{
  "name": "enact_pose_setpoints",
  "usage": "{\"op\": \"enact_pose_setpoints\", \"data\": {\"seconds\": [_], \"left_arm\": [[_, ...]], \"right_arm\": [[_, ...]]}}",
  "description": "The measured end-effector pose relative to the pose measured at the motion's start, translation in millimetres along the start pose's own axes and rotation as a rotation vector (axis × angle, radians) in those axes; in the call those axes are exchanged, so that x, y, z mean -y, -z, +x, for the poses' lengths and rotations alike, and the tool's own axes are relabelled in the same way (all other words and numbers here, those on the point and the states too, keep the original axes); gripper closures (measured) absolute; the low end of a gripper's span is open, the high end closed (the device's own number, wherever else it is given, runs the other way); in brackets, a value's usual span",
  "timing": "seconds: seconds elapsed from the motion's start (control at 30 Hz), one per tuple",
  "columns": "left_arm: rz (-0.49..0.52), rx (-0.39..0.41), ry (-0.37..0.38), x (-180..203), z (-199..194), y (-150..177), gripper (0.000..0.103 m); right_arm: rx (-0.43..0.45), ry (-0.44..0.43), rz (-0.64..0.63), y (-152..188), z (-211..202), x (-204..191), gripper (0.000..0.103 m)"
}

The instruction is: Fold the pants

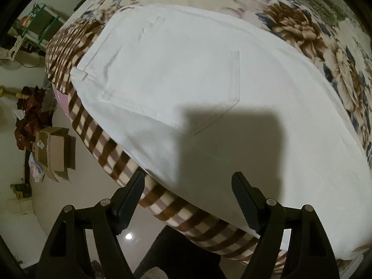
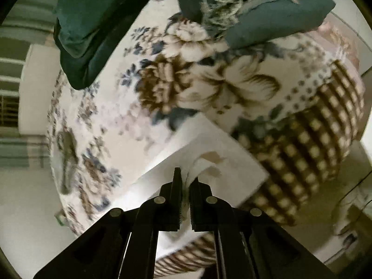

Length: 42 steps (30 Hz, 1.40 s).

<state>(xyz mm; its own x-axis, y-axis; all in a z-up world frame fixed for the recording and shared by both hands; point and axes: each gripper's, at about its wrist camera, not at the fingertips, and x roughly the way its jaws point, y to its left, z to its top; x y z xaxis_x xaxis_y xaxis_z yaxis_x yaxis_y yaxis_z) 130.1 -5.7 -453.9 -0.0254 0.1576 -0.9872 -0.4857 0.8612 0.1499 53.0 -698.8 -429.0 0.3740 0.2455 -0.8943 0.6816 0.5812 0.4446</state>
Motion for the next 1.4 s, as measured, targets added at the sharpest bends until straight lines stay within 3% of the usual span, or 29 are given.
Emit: {"op": "enact_pose_setpoints", "data": {"seconds": [0.07, 0.1, 0.17, 0.2, 0.3, 0.33, 0.43, 0.53, 0.6, 0.63, 0.67, 0.77, 0.83, 0.93, 0.97, 1.03, 1.13, 1.27, 1.4], "left_arm": [[0.008, -0.013, 0.014, 2, 2, 0, 0.027], [0.017, -0.019, 0.017, 3, 3, 1, 0.027], [0.041, -0.029, 0.033, 8, 3, 3, 0.027], [0.049, -0.031, 0.038, 9, 3, 3, 0.027], [0.079, -0.016, 0.029, 12, -1, 5, 0.027], [0.082, -0.017, 0.028, 12, 0, 5, 0.027], [0.07, -0.032, 0.042, 11, 2, 5, 0.027], [0.059, -0.04, 0.047, 9, 5, 6, 0.027], [0.056, -0.04, 0.048, 8, 5, 7, 0.027], [0.056, -0.04, 0.049, 8, 5, 7, 0.027], [0.056, -0.041, 0.049, 8, 5, 7, 0.027], [0.049, -0.041, 0.05, 4, 5, 7, 0.027], [0.05, -0.039, 0.042, 0, 6, 7, 0.027], [0.04, -0.038, 0.034, -5, 7, 6, 0.027], [0.037, -0.038, 0.032, -7, 7, 5, 0.027], [0.033, -0.037, 0.03, -8, 6, 6, 0.027], [0.037, -0.032, 0.031, -8, 5, 9, 0.027], [0.049, -0.036, 0.023, -6, 5, 14, 0.027], [0.04, -0.045, 0.011, -12, 11, 22, 0.027]], "right_arm": [[-0.055, 0.011, -0.074, -3, 15, 12, 0.096], [-0.093, 0.057, -0.113, -5, 28, 21, 0.094], [-0.175, 0.178, -0.104, -9, 49, 42, 0.075], [-0.182, 0.186, -0.079, -10, 50, 49, 0.072], [-0.116, 0.1, 0.026, -16, 35, 60, 0.059], [-0.098, 0.077, 0.048, -17, 31, 61, 0.048], [-0.075, -0.024, 0.089, -25, 31, 56, 0.042], [-0.123, -0.035, 0.104, -41, 56, 49, 0.04], [-0.258, -0.034, 0.123, -46, 84, 46, 0.041], [-0.272, -0.012, 0.116, -46, 89, 41, 0.054], [-0.23, 0.004, 0.063, -46, 84, 30, 0.077], [-0.114, -0.004, -0.173, -38, 52, -13, 0.086], [-0.027, -0.061, -0.298, -29, 25, -36, 0.087], [0.065, 0.063, -0.421, -32, 22, -51, 0.086], [0.052, 0.098, -0.417, -39, 31, -48, 0.07], [0.0, 0.185, -0.322, -53, 50, -25, 0.038], [0.027, 0.131, -0.164, -56, 37, 5, 0.038], [-0.03, -0.067, 0.087, -26, 27, 46, 0.038], [-0.118, -0.067, 0.203, 8, 68, 55, 0.041]]}}
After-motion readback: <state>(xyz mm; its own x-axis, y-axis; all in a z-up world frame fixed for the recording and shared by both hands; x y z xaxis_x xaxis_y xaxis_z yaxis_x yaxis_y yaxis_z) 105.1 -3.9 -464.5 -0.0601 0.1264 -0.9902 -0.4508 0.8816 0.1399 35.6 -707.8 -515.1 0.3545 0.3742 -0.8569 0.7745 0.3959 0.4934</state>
